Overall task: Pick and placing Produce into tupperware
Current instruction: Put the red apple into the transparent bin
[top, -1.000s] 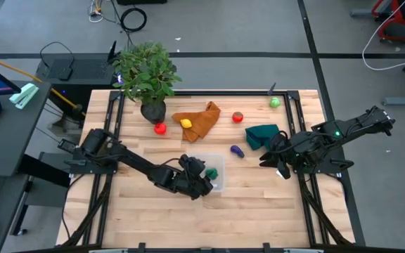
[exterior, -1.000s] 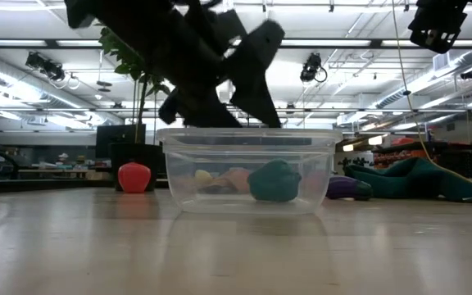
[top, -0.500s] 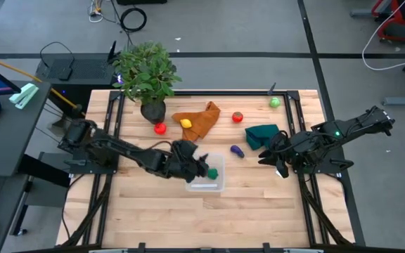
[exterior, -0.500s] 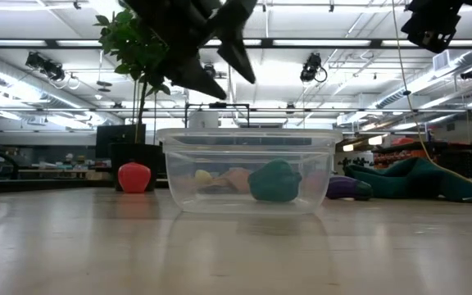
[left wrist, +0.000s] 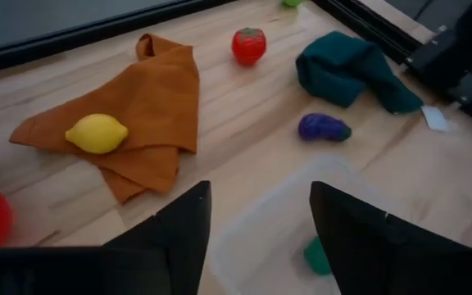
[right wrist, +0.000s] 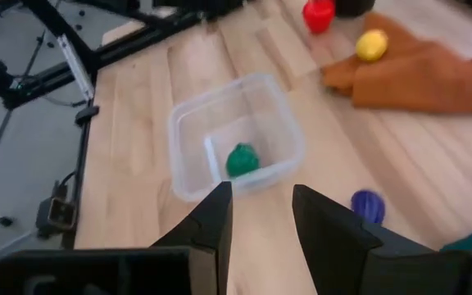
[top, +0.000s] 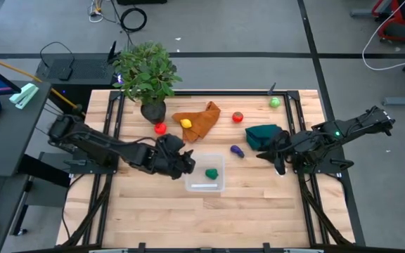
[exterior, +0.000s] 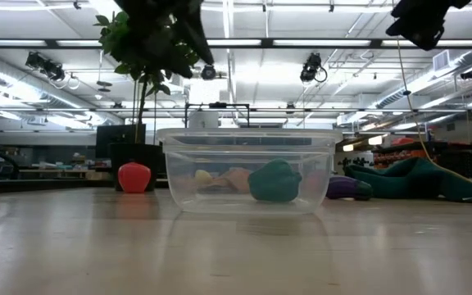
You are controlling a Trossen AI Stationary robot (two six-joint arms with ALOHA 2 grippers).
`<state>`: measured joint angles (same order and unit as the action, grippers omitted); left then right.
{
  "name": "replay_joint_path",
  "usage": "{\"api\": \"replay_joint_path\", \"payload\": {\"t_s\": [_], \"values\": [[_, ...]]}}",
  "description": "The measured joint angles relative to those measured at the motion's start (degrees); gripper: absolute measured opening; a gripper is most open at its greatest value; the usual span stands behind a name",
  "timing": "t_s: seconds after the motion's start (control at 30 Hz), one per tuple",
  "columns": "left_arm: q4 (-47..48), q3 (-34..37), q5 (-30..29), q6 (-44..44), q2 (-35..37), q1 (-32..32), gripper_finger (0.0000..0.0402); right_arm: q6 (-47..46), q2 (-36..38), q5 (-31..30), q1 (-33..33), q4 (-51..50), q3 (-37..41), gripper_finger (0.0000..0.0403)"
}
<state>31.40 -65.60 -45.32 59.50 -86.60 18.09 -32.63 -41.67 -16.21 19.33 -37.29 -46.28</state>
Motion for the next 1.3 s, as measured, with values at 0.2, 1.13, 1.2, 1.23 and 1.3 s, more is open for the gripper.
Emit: {"api": "replay_joint_path", "payload": {"t_s": [0.2,1.13,1.2,1.23,1.3], "values": [[12.2,0.0,-1.5,8.8,0.2,0.8,0.0195,2.8,-1.9,-1.9,0.0,3.0,0.0,0.0095],[18.3,14.7,-5.3,34.0,0.1,-8.8,0.0211,18.9,-9.3,-2.1,-0.2,10.4,-0.1,0.0095],[14.0,15.3,-5.3,29.6,0.1,-9.8,0.0207,19.6,-9.3,-2.0,-0.4,11.2,-0.1,0.0095],[12.2,15.6,-5.1,27.8,0.1,-10.5,0.0205,19.8,-9.3,-2.0,-0.5,11.4,-0.1,0.0095],[10.9,15.7,-4.5,25.8,0.1,-11.7,0.0202,20.2,-9.3,-2.0,-0.6,11.7,-0.1,0.0095]]}}
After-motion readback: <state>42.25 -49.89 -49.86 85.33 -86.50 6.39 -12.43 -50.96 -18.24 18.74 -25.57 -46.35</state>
